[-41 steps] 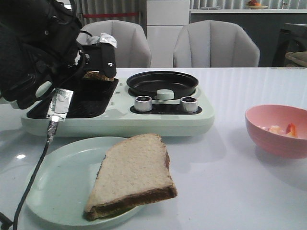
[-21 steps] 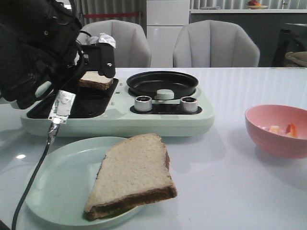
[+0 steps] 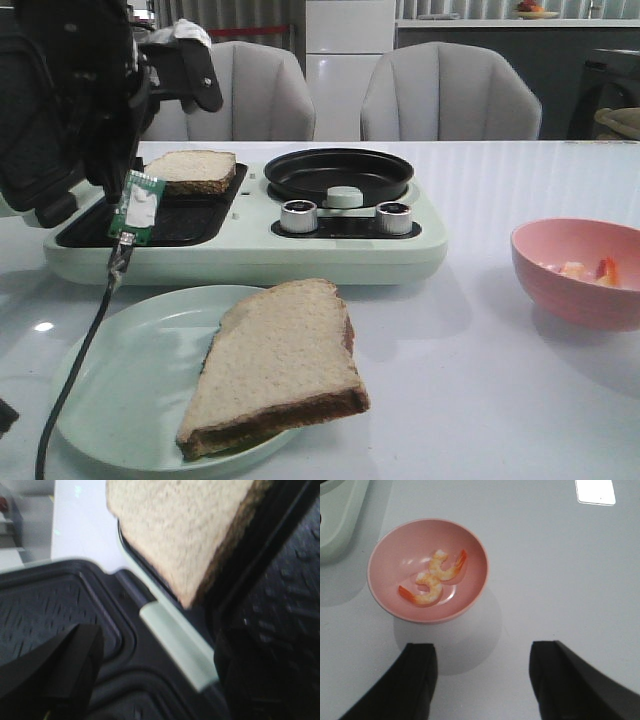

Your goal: Make breakfast with bread and shrimp

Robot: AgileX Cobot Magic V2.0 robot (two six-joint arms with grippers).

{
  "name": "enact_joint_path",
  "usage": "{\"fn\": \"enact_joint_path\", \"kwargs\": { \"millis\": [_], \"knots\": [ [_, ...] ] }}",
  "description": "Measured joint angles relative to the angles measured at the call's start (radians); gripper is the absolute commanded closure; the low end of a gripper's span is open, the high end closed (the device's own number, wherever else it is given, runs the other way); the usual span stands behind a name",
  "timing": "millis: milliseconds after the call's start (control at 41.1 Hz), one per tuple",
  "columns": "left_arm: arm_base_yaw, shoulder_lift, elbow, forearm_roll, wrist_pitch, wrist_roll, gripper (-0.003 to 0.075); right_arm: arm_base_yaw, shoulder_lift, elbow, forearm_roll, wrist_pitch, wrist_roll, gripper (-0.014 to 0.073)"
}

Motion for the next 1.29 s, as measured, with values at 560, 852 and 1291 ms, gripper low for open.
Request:
{"fn": "enact_joint_path", "kwargs": {
  "millis": [560,852,1291],
  "knots": [
    [-0.116,-0.548,0.037,-0.763,0.280,0.171,0.0198,0.000,0.000,0.000,0.000,0.000,0.000,0.0078],
    [-0.119,-0.942,0.270,-0.939,0.235,0.200,0.0198,0.000,0.000,0.000,0.000,0.000,0.000,0.0078],
    [-0.119,-1.380,0.620,-1.141,0.081,0.200,0.0198,0.000,0.000,0.000,0.000,0.000,0.000,0.0078]
  ]
}}
